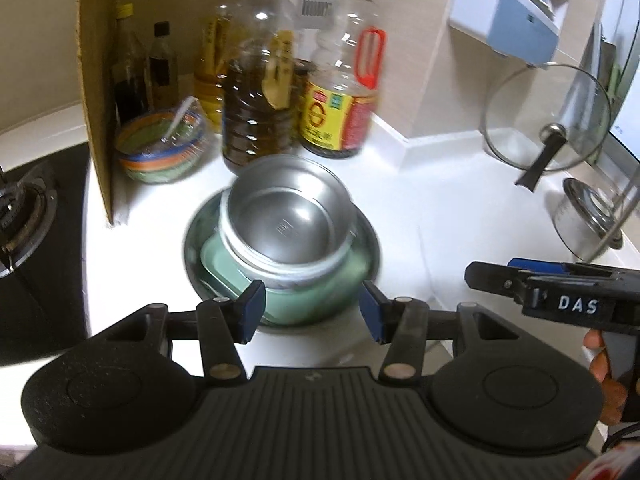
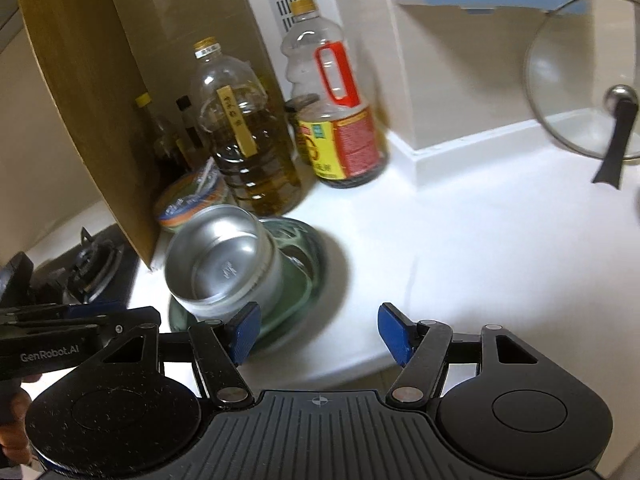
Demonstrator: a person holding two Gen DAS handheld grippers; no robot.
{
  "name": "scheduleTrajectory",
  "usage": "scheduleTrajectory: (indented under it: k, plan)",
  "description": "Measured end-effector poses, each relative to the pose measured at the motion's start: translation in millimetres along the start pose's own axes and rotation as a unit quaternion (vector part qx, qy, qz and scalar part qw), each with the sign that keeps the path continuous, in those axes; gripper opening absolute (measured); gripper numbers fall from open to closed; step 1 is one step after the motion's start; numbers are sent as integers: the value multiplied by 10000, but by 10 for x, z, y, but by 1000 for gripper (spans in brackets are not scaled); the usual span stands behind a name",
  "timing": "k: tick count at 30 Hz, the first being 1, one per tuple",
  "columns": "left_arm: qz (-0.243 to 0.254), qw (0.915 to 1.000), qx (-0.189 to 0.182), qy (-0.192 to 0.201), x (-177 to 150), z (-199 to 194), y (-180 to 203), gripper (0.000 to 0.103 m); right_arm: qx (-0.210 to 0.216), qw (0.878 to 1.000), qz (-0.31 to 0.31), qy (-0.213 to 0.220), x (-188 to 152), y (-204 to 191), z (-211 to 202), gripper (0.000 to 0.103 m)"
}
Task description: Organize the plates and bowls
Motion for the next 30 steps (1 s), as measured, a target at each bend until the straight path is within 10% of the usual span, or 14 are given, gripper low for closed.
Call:
scheduleTrajectory:
  k: [30]
  plan:
    - [44,9985,-12,-539,-866,-114,807,49,-72,9992,-6,-399,-870,435,-564,65]
Point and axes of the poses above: each gripper's, at about its wrist camera, not at the fingertips, and z roughly the way its jaws point, y to its right, x to its top, the point moved 9 cm from there along z, roughly the way its jaws point, and after that the axes turned 3 degrees about -y, right-handed, at the moved point
